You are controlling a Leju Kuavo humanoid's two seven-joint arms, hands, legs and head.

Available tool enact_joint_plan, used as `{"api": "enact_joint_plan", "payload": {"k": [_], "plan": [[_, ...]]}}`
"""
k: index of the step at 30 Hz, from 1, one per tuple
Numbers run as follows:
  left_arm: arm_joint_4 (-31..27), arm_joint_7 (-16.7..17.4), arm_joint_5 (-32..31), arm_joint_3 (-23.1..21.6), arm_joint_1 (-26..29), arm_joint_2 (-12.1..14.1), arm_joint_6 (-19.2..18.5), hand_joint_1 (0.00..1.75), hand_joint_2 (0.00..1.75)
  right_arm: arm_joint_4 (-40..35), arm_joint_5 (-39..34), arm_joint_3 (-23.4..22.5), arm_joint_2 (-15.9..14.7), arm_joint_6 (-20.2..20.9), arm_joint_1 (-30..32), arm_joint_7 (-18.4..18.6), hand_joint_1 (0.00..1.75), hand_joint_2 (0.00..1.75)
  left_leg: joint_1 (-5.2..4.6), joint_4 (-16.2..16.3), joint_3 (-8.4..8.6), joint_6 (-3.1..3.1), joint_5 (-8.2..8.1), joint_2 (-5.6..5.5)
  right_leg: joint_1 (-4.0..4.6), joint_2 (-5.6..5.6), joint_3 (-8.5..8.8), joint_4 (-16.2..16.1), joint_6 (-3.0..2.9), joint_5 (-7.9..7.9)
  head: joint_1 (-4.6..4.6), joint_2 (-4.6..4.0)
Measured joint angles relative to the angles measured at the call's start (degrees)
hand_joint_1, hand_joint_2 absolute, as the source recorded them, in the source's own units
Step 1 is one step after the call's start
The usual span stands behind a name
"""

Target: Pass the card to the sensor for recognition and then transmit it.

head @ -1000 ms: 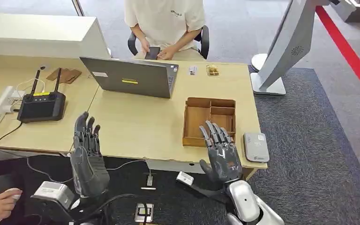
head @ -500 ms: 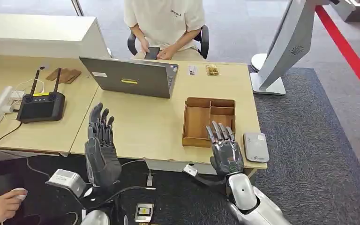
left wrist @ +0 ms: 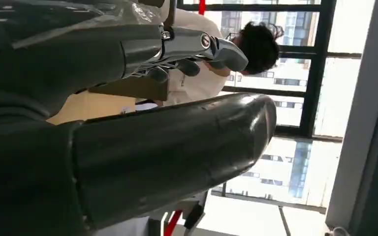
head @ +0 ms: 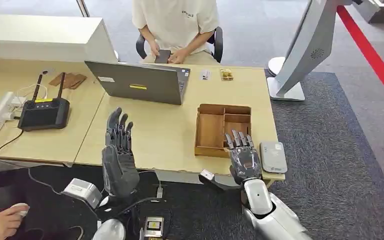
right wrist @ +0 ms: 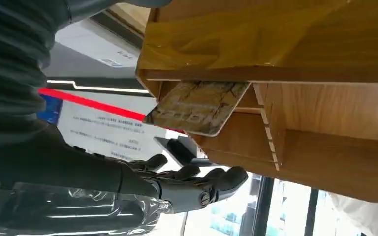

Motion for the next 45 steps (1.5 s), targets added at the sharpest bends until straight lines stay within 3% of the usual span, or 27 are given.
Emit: {"api": "enact_joint_plan", "payload": {"k": [20,34,35,36,45], "plan": [[1.79,0.5,-1.4,-0.46,0.14,-0.04,-0.02,0.0,0.0,5.95,0.5,-0.02,2.49,0.13,-2.93,0.77,0.0,1.75,0.0,0.0,-0.02,0.0,0.0,0.0,0.0,0.0,0.01,0.02,0.0,0.0,0.0,0.0],[1.31,1.07,-6.23,1.53,3.17,-1.03,0.0,0.0,0.0,8.94,0.61,0.0,7.45,-1.49,-5.67,-1.88,0.0,1.75,0.01,0.0,0.0,0.0,0.01,0.01,0.01,0.0,0.01,0.03,-0.01,0.0,0.0,0.0],[1.29,1.07,-6.21,1.6,3.24,-1.05,0.0,0.0,0.0,9.07,0.61,0.0,7.56,-1.51,-5.78,-1.9,0.19,1.75,0.01,0.0,-0.01,0.0,0.01,0.0,0.01,0.0,0.01,0.03,0.0,0.0,0.0,0.0],[1.27,1.07,-6.23,1.66,3.31,-1.03,0.0,0.0,0.0,9.18,0.61,0.0,7.8,-1.55,-5.86,-1.97,1.75,1.75,0.01,0.0,-0.01,0.0,0.01,0.0,0.01,-0.01,0.01,0.03,0.0,0.0,0.0,0.0],[1.25,1.25,-6.38,2.47,3.73,-1.05,0.0,0.0,0.0,9.75,-0.24,-0.02,8.66,-1.97,-6.19,-2.56,1.75,1.75,0.01,0.0,0.0,0.0,0.01,0.0,0.0,0.0,0.02,0.03,-0.01,0.0,0.0,0.0]]}}
